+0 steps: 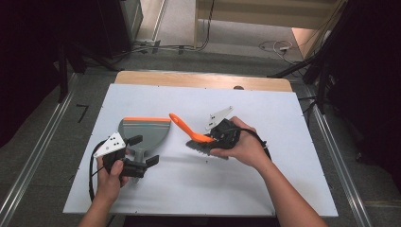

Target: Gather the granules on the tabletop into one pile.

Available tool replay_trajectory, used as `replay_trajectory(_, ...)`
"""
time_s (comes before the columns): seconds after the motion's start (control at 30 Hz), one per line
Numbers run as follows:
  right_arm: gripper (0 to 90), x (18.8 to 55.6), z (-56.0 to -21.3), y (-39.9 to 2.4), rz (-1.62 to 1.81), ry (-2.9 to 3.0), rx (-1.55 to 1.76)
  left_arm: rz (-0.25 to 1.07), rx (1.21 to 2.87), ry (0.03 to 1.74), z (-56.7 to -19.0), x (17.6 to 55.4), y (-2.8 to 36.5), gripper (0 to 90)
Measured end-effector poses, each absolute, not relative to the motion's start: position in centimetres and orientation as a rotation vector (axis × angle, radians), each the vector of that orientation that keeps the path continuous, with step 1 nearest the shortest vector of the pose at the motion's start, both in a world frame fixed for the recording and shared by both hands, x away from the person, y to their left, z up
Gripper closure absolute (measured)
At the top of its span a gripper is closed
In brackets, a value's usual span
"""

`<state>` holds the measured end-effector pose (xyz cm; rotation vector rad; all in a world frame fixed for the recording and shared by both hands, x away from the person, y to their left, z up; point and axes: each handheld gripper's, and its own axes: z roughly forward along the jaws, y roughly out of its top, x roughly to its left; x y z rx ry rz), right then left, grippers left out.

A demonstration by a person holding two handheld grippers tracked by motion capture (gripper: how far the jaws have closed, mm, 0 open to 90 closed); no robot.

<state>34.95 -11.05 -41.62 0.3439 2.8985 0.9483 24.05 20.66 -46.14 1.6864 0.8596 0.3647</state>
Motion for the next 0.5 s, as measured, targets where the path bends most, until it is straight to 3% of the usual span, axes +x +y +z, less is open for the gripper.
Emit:
replay_trajectory(0.23,68.7,35.1,-44.7,-9.3,0.850,3.031,0.431,0.364,1.689,0.859,-46.2,24.1,20.7,0.4)
replay_trajectory(0.5,68.6,37.6,-45.4,-10.1,0.921,3.029,0.522,0.364,1.690,0.861,-46.2,24.1,20.7,0.4)
